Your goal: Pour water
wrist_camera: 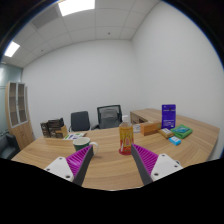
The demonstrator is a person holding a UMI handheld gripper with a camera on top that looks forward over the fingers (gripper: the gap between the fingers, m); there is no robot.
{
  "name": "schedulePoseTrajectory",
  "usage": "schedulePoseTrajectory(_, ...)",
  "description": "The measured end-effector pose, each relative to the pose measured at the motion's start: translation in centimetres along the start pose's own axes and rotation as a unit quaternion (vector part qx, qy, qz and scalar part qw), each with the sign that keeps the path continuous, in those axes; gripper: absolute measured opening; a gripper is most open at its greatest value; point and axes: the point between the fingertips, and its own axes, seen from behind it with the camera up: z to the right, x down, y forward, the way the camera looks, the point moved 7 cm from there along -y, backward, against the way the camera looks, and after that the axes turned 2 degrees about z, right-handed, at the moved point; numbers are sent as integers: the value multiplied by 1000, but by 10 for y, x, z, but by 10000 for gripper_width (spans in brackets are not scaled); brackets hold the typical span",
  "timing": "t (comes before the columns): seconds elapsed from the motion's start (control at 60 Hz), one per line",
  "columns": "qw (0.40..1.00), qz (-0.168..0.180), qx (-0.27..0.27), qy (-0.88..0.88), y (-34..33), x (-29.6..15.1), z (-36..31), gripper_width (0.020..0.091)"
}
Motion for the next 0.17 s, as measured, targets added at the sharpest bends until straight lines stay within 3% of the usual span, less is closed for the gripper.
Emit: schedulePoseTrajectory(0.167,999,6,-26,31,-82,19,-27,836)
